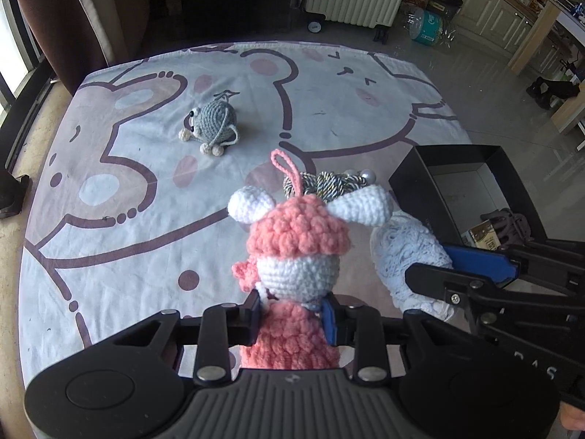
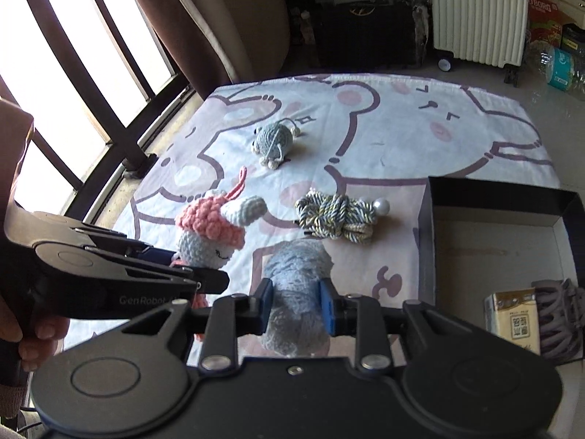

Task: Organize objects
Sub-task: 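Carry the bunny with the left gripper while the right gripper carries the white ball toward the black box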

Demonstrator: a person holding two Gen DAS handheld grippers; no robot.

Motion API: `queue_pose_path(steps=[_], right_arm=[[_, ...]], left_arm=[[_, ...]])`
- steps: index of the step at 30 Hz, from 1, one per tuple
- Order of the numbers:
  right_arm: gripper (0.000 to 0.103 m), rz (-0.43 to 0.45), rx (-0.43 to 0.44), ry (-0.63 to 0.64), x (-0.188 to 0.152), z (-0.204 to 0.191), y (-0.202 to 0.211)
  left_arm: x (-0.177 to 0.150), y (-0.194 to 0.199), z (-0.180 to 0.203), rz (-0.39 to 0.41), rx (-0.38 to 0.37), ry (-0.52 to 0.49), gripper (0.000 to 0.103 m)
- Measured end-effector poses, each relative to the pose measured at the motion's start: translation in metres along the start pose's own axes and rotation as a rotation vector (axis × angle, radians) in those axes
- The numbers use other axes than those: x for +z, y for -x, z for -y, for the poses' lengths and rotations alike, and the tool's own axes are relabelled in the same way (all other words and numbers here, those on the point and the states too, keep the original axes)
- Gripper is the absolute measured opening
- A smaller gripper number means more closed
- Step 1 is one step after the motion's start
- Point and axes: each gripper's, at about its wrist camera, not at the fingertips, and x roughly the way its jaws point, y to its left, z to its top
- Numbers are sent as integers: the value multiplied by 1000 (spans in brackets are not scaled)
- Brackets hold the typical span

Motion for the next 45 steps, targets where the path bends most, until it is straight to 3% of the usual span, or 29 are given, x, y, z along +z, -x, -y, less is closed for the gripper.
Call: queue_pose_path(steps=[12,26,36,45], right_arm=[[28,128,-45,-34,26,31,50],[28,151,-90,-55,28,64,67],[28,178,-157,-112,27,103,78],[28,173,-218,-183,22,147,73]], left_arm=[[31,28,38,73,-45,-16,34],[53,25,74,95,-66,-13,34],[71,12,112,114,-196,57,34],[64,-34,137,75,-269,152,34]])
